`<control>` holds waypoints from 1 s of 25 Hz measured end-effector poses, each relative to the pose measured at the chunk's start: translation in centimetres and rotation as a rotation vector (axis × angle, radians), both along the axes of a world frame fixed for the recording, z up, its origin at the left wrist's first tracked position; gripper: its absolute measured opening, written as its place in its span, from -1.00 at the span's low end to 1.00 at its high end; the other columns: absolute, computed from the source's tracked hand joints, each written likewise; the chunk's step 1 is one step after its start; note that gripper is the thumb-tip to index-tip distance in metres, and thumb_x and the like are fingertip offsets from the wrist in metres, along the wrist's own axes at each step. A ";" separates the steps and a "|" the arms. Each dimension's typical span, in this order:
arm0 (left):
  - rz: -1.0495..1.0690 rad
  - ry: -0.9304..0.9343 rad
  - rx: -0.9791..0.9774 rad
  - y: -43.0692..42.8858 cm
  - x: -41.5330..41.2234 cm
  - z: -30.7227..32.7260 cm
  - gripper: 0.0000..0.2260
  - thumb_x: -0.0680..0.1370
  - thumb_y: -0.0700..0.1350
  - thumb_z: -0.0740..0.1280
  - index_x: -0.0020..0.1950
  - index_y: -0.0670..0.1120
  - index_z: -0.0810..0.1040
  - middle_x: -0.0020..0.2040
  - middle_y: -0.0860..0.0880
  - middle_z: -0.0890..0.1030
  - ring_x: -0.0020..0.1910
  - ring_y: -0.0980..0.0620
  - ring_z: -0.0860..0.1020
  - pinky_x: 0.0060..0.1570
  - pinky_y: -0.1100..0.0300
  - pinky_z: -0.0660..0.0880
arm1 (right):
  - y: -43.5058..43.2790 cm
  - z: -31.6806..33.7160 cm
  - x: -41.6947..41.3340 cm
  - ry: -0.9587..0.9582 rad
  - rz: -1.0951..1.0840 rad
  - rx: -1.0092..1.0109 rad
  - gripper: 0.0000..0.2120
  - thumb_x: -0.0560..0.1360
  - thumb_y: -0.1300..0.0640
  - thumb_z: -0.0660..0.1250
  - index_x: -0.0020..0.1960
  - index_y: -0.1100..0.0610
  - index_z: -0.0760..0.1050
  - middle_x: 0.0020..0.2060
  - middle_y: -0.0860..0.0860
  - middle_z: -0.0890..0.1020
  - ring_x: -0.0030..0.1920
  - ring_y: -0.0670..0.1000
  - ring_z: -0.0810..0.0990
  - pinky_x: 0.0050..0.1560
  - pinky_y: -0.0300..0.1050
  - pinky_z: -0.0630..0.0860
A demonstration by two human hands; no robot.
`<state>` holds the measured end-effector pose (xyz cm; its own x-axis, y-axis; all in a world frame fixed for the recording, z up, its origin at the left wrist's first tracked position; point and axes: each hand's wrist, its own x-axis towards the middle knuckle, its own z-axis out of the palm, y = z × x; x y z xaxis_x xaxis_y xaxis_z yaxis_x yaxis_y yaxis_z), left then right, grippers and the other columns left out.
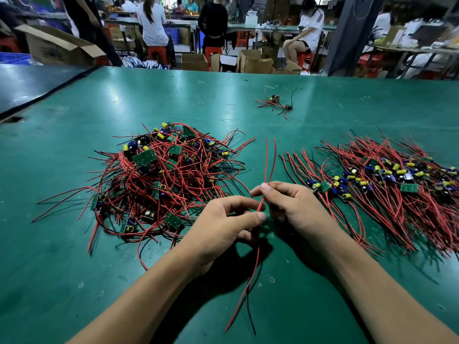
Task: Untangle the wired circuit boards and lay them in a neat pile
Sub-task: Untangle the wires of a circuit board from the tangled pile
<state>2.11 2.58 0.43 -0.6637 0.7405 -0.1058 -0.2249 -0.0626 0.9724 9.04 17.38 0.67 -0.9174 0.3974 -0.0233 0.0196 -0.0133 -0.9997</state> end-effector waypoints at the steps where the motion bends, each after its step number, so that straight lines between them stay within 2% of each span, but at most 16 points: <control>1: 0.007 0.017 -0.015 0.0 0.0 0.0 -0.89 0.50 -0.34 0.39 0.02 -0.28 0.63 -0.24 -0.15 0.57 -0.34 0.04 0.55 -0.36 0.26 0.53 | -0.2 -0.1 -0.1 -0.012 0.004 -0.018 -0.76 0.58 -0.01 0.34 -0.05 0.10 0.70 -0.49 0.05 0.26 -0.49 -0.05 0.16 -0.45 -0.11 0.01; 4: 0.073 0.025 -0.022 0.2 0.3 -0.1 -0.92 0.54 -0.28 0.35 -0.09 -0.25 0.64 -0.25 -0.14 0.60 -0.34 0.01 0.57 -0.35 0.24 0.55 | -0.5 0.0 -0.1 -0.025 0.044 -0.005 -0.77 0.60 0.00 0.31 -0.01 0.08 0.70 -0.45 0.05 0.32 -0.47 -0.05 0.22 -0.46 -0.16 0.06; 7: 0.147 0.016 -0.001 0.2 0.4 -0.3 -0.90 0.55 -0.23 0.37 -0.14 -0.24 0.61 -0.34 -0.09 0.56 -0.39 -0.07 0.60 -0.38 0.17 0.58 | -0.8 0.2 0.3 -0.011 0.067 0.058 -0.78 0.50 -0.01 0.45 -0.06 0.15 0.68 -0.38 -0.03 0.57 -0.45 -0.10 0.47 -0.48 -0.29 0.41; 8: 0.161 0.013 0.006 0.2 0.4 -0.4 -0.90 0.55 -0.24 0.37 -0.13 -0.26 0.61 -0.35 -0.09 0.57 -0.39 -0.10 0.62 -0.39 0.15 0.59 | -0.8 0.0 0.3 -0.004 0.054 0.052 -0.80 0.48 0.02 0.49 -0.10 0.18 0.67 -0.37 -0.05 0.59 -0.46 -0.11 0.49 -0.47 -0.32 0.44; 11: 0.147 -0.051 0.031 0.1 0.3 -0.3 -0.91 0.55 -0.28 0.36 -0.06 -0.31 0.61 -0.31 -0.17 0.61 -0.35 -0.14 0.65 -0.36 0.13 0.62 | -0.4 -0.1 0.0 -0.029 -0.009 0.151 -0.86 0.50 0.09 0.48 -0.12 0.17 0.68 -0.37 -0.07 0.59 -0.45 -0.16 0.45 -0.42 -0.32 0.40; 12: 0.128 -0.094 0.051 0.1 0.3 -0.1 -0.91 0.55 -0.30 0.35 -0.05 -0.32 0.60 -0.28 -0.21 0.63 -0.34 -0.14 0.66 -0.33 0.12 0.63 | -0.4 -0.2 -0.2 -0.039 -0.008 0.104 -0.86 0.50 0.09 0.47 -0.10 0.17 0.69 -0.34 -0.04 0.60 -0.42 -0.12 0.45 -0.40 -0.28 0.40; 15: 0.068 -0.238 0.111 0.2 0.0 0.2 -0.91 0.53 -0.29 0.34 -0.03 -0.32 0.58 -0.19 -0.32 0.64 -0.31 -0.13 0.66 -0.24 0.08 0.66 | -0.7 -0.2 -0.7 -0.032 0.054 -0.300 -0.82 0.45 0.09 0.44 -0.03 0.19 0.69 -0.39 0.01 0.51 -0.47 -0.09 0.32 -0.49 -0.26 0.39; 19: 0.032 -0.304 0.161 0.2 -0.2 0.2 -0.86 0.47 -0.25 0.37 -0.02 -0.28 0.58 -0.15 -0.32 0.66 -0.30 -0.11 0.67 -0.20 0.07 0.66 | -0.9 0.0 -1.0 -0.042 0.105 -0.509 -0.81 0.42 0.11 0.38 -0.07 0.13 0.73 -0.38 -0.01 0.47 -0.45 -0.11 0.26 -0.49 -0.30 0.34; 22: 0.048 -0.217 0.113 0.3 -0.1 -0.1 -0.92 0.57 -0.27 0.30 -0.05 -0.26 0.58 -0.18 -0.29 0.65 -0.33 -0.10 0.63 -0.29 0.13 0.64 | -1.1 0.0 -1.0 -0.052 0.118 -0.485 -0.82 0.49 0.12 0.36 -0.05 0.14 0.72 -0.39 0.02 0.42 -0.49 -0.11 0.27 -0.51 -0.25 0.34; 25: 0.073 -0.066 0.039 0.5 0.2 -0.6 -0.86 0.62 -0.22 0.27 -0.08 -0.24 0.56 -0.24 -0.23 0.65 -0.38 -0.09 0.62 -0.35 0.15 0.60 | -1.4 -0.1 -0.6 -0.060 0.156 -0.365 -0.80 0.50 0.09 0.41 0.04 0.20 0.68 -0.38 0.09 0.53 -0.54 -0.03 0.36 -0.51 -0.22 0.39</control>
<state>2.26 3.09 -0.20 -0.7085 0.6949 -0.1231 -0.2820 -0.1189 0.9520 8.45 15.99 0.57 -0.9586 0.2096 -0.1926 0.1076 -0.3598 -0.9268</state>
